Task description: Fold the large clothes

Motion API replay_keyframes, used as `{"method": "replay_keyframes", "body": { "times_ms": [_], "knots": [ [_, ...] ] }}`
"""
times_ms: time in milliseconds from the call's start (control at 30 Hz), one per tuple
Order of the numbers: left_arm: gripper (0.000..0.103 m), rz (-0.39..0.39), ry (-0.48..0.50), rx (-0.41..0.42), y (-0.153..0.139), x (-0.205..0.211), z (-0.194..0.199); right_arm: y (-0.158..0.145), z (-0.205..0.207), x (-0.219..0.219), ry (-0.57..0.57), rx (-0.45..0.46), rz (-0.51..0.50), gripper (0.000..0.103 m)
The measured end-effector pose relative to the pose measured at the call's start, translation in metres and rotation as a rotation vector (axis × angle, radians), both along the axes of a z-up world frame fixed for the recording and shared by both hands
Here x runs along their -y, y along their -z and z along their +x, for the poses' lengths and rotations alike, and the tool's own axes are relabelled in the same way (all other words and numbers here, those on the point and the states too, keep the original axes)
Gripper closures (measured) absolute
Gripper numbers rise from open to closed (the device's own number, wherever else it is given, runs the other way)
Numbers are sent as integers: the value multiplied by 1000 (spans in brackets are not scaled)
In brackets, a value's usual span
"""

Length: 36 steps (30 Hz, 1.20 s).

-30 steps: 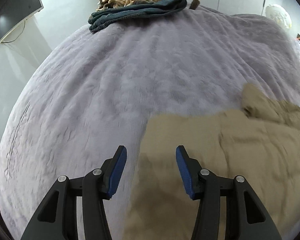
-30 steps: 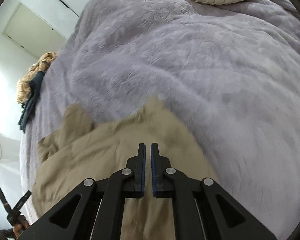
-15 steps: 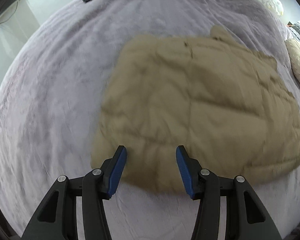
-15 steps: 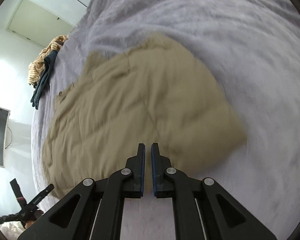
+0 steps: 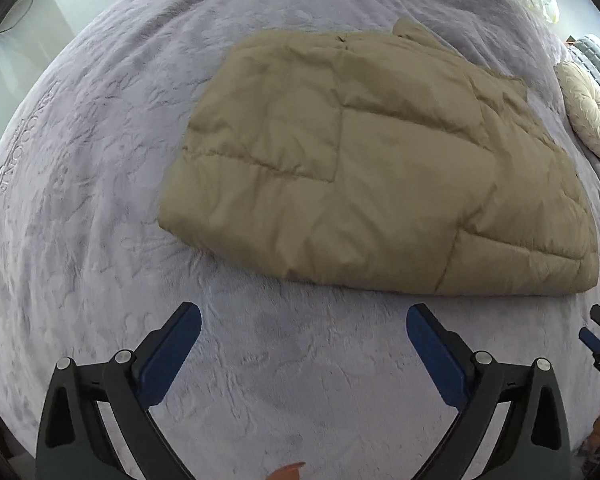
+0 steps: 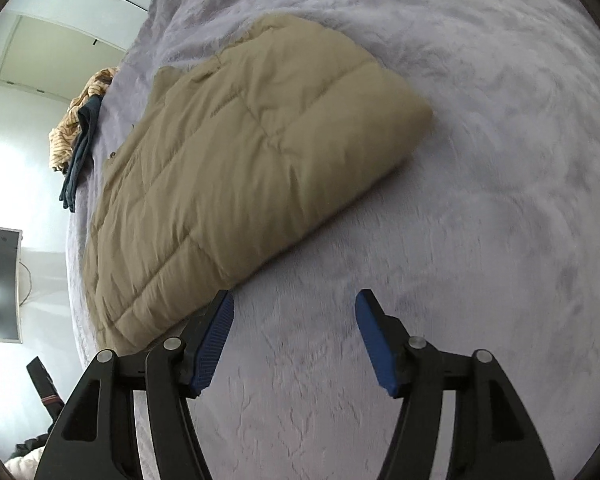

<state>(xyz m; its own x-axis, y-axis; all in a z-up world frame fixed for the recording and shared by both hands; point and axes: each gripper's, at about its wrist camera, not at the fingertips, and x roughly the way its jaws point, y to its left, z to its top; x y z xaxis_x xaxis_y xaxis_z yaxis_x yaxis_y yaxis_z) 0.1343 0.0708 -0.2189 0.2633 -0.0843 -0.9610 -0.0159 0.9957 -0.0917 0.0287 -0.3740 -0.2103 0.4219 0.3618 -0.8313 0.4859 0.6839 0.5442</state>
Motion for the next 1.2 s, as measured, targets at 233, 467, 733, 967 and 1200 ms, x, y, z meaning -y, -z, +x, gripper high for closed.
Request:
{"method": "replay_keyframes", "body": {
  "times_ms": [233,467,733,967,1200],
  "knots": [
    [0,10,-64,-7,4,-4,-3,11,-5,0,11,4,88,21],
    [0,-38,-107,-24,13,-13,0,21,-3,-2,24,42,190,4],
    [0,-204,-172,-17,16,-25,2,37,2,-3,48,38,272,0],
    [0,-430,-244,4,30,-41,22,52,13,9,121,113,405,0],
    [0,-523,-277,26,51,-35,39,75,40,8,182,202,573,1]
  ]
}}
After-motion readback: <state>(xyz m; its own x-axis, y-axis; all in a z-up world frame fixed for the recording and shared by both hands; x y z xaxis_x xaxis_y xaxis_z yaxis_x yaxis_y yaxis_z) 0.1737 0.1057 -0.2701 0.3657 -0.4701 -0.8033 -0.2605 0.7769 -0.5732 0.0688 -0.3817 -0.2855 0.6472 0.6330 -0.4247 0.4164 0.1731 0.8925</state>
